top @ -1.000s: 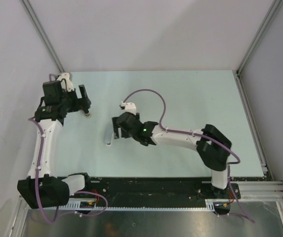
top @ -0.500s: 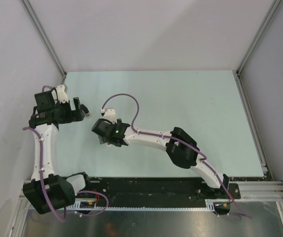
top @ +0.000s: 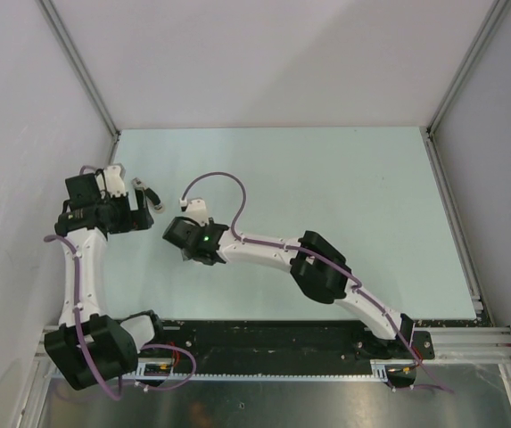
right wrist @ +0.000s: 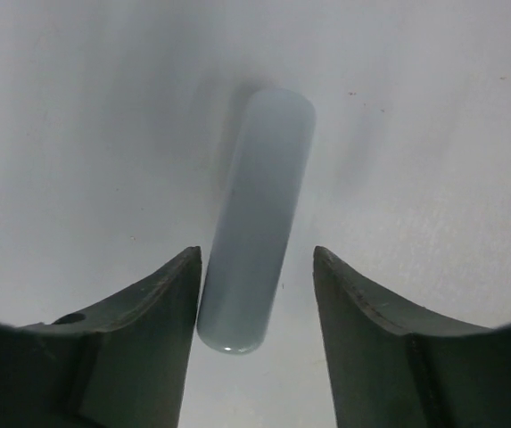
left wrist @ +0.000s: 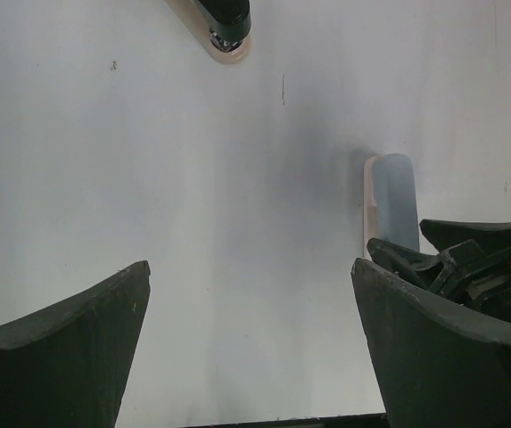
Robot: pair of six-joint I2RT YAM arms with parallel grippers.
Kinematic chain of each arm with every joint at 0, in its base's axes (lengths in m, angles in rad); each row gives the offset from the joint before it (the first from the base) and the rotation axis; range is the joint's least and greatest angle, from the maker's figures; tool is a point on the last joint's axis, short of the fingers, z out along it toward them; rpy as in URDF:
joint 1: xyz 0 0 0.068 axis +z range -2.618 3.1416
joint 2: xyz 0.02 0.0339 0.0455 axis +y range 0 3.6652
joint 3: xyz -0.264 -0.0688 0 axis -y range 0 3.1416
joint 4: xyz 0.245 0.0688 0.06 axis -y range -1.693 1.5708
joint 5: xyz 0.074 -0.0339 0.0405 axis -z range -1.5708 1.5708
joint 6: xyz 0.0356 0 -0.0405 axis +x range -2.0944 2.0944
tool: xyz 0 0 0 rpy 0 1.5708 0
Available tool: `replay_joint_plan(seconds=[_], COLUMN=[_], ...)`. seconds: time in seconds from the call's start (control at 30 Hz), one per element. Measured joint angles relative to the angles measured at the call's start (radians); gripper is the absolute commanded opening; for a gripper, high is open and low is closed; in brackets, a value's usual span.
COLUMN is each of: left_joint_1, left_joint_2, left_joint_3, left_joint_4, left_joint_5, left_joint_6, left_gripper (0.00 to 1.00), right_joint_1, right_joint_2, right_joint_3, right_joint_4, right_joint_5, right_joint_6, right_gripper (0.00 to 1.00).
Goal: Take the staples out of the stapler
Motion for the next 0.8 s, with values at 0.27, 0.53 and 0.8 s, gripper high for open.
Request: replay_joint_plan(seconds=[0.27, 0.53, 0.8], left_joint_1=[0.003, 0.005, 0.006], left_joint_2=[-0.012, 0.019, 0.026], left_joint_3=[-0.027, -0.064, -0.135], left_joint_4=[-0.002, 0.002, 0.0], left_joint_5=[0.0, 0.064, 0.22], left_joint_6=[0.024, 0.127, 0.297], left_gripper=[0.99, 0.87, 0.94], right_joint_1=[0.0, -0.023, -0.106], right_joint_2=[0.007, -0.038, -0.266], right_joint_3=[0.007, -0.087, -0.49], right_joint_4=[-0.001, 0.093, 0.438], right_joint_5=[-0.004, -0.071, -0.235], right_joint_6=[-0.014, 0.001, 0.082], right_gripper=[0.1, 0.0, 0.0])
